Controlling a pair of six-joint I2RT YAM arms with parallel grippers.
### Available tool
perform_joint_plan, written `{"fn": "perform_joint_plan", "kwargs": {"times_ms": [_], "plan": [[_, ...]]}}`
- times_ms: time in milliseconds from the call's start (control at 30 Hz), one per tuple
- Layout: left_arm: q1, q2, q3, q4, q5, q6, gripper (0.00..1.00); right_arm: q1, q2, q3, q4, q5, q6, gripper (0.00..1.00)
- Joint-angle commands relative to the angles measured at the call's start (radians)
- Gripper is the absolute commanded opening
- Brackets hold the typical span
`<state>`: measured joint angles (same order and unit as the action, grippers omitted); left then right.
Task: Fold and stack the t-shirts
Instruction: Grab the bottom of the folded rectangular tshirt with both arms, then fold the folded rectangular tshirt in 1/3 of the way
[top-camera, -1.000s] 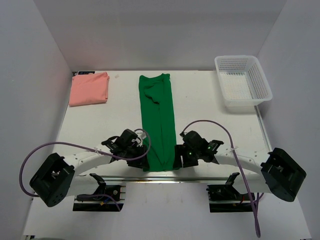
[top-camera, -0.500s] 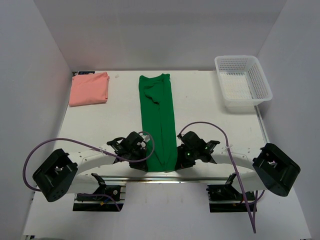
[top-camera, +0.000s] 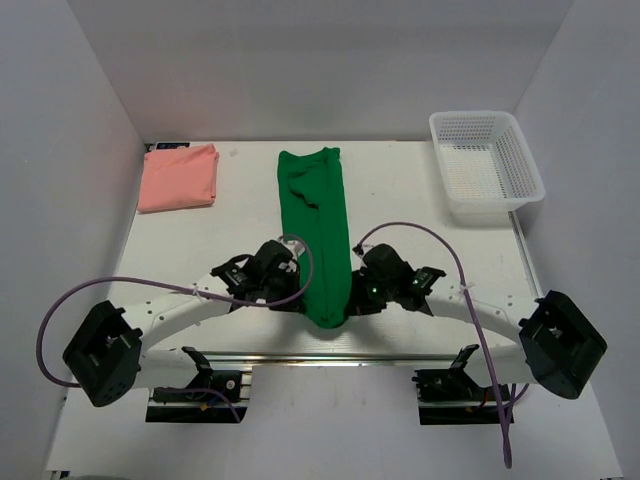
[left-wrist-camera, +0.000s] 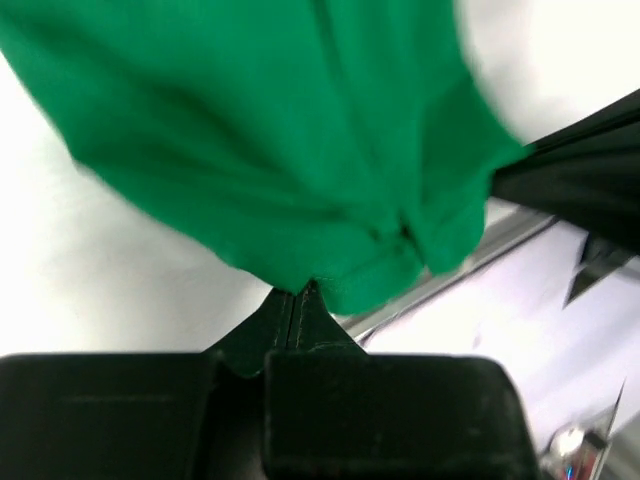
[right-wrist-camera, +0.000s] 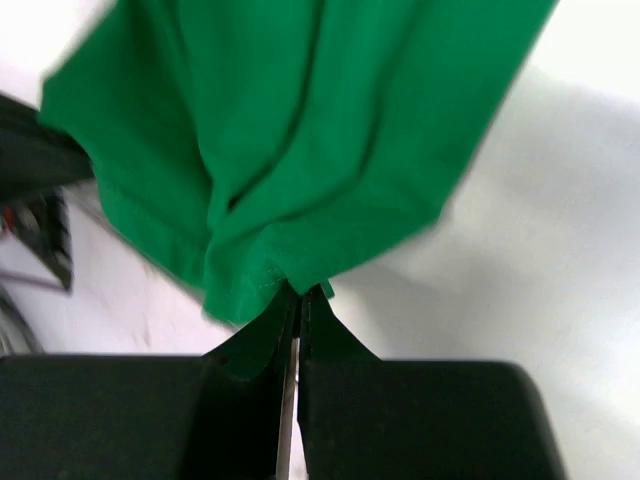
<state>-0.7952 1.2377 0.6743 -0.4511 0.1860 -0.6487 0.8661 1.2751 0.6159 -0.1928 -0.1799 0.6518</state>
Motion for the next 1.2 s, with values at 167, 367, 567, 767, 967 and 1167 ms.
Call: {"fn": "perform_joint_plan", "kwargs": {"times_ms": [167, 367, 567, 767, 967, 1167], "plan": [[0.094, 0.032, 0.171, -0.018, -0.227, 0.003, 0.00, -0.090, 0.082, 0.241, -0.060, 0.163, -0.087, 0.00], [0.188, 0.149, 0.267, 0.042, -0.195, 0.032, 0.00, -0.157, 0.182, 0.381, -0.082, 0.161, -0.132, 0.00], [0.281, 0.227, 0.375, 0.054, -0.181, 0.054, 0.00, -0.239, 0.316, 0.534, -0.105, 0.123, -0.188, 0.00], [0.349, 0.315, 0.491, 0.086, -0.106, 0.103, 0.00, -0.297, 0.435, 0.697, -0.135, 0.048, -0.227, 0.00], [0.399, 0.414, 0.579, 0.095, -0.033, 0.138, 0.00, -0.329, 0.533, 0.847, -0.180, 0.030, -0.261, 0.00], [0.444, 0.486, 0.633, 0.117, 0.018, 0.156, 0.00, -0.357, 0.613, 0.941, -0.200, -0.001, -0.288, 0.00]]}}
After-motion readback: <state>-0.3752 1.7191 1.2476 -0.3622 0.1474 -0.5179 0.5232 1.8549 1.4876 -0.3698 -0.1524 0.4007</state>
